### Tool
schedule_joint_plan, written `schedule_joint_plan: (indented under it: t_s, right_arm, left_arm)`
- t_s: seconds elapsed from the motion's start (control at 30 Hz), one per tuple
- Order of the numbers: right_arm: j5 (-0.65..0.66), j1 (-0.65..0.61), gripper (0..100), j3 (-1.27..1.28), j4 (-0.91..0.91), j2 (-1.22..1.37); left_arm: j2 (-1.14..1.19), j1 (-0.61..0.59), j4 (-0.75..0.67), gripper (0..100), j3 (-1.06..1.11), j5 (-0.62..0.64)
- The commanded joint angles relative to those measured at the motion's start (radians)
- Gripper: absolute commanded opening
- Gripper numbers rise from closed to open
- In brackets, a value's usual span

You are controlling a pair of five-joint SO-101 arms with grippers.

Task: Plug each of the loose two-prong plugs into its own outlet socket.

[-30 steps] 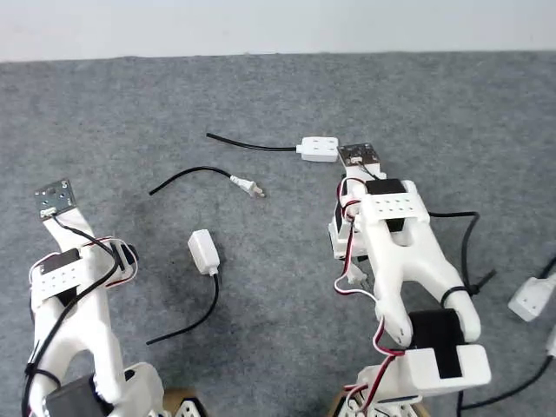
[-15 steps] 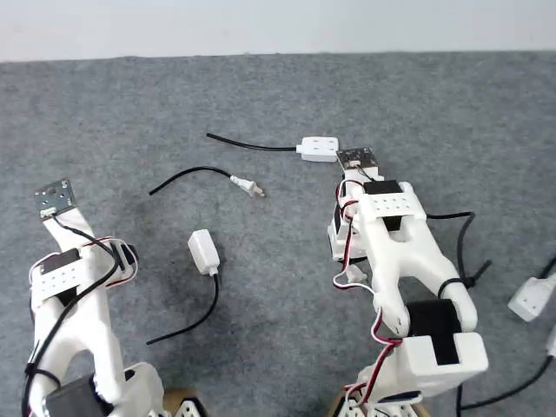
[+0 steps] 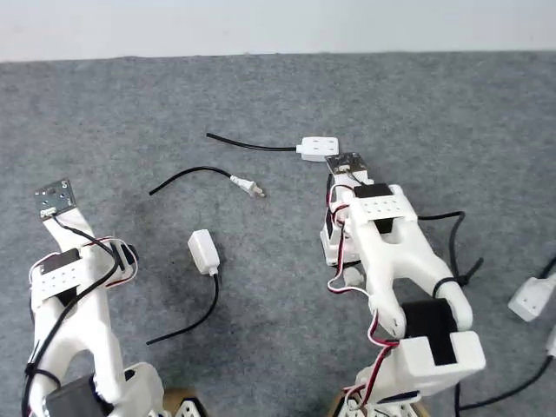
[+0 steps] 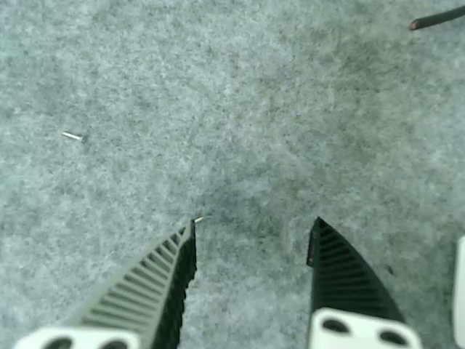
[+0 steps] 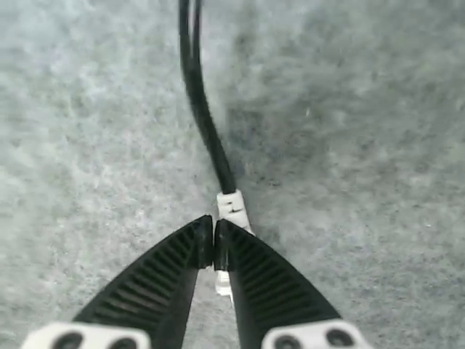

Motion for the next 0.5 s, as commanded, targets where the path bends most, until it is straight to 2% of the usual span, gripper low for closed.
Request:
schedule_joint_plan:
  t_s: [0.0,0.27,0.47]
  right_arm:
    - [0.038,-0.007,5.8,-0.002,-0.010,-0.002]
    - [0.048,-0.007,8.6,-0.011,-0.010,0.022]
    - [0.049,-0.016,8.5,-0.031,0.035,-0.079]
  left_arm:
    - [-0.015,0.008,0.005,23,-0.045,-0.011]
    - [-0.015,0.008,0.005,23,-0.045,-0.011]
    - [-0.015,0.008,0.005,23,-0.045,-0.011]
